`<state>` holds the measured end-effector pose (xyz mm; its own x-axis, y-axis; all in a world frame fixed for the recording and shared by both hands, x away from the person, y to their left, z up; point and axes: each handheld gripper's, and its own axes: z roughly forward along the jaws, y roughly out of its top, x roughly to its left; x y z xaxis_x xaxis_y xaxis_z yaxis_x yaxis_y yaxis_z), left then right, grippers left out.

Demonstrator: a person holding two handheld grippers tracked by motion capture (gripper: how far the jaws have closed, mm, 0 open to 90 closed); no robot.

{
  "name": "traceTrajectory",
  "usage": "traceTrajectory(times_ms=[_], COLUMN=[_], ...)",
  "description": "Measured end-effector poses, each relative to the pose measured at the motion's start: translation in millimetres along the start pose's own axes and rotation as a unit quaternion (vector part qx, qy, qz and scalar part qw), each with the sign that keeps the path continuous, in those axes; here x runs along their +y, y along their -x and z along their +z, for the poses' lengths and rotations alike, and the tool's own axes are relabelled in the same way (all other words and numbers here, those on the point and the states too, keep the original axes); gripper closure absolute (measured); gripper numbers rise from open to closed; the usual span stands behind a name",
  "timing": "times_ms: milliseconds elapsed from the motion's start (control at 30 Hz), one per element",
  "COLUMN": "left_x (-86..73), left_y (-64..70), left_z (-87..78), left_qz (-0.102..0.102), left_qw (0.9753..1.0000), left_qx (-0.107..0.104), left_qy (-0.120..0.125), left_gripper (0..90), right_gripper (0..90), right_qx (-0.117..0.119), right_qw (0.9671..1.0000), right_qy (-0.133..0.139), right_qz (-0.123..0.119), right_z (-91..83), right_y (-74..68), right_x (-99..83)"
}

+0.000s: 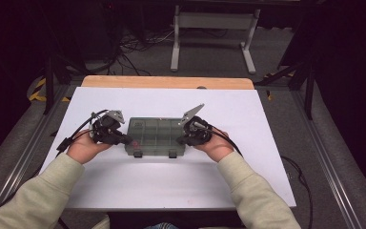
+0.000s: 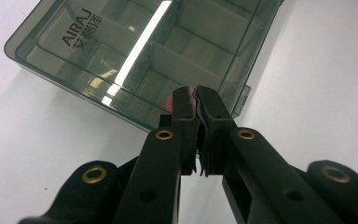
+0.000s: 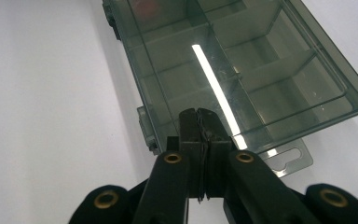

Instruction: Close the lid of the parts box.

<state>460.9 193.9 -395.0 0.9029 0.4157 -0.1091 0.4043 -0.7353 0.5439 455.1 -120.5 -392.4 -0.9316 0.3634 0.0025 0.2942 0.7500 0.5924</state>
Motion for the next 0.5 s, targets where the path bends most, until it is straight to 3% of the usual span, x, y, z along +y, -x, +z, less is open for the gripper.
traceTrajectory(times_ms=[233,500], left_x=[-0.5,-0.9], left_y=[0.9,0.7], left_z=[4.1,4.2], left_qz=[0.003,0.002], left_qw=[0.9999,0.9999], left_qx=[0.005,0.006], left_qy=[-0.014,-0.014], left_gripper=[86.1,86.2], right_gripper=[89.5,89.5], right_qx=[-0.001,-0.005], right_qw=[1.0000,0.9999], right_qy=[-0.005,-0.008], right_qz=[-0.006,-0.013], right_z=[2.6,5.6], right_y=[-1.7,-3.2], right_x=[-0.6,-2.0])
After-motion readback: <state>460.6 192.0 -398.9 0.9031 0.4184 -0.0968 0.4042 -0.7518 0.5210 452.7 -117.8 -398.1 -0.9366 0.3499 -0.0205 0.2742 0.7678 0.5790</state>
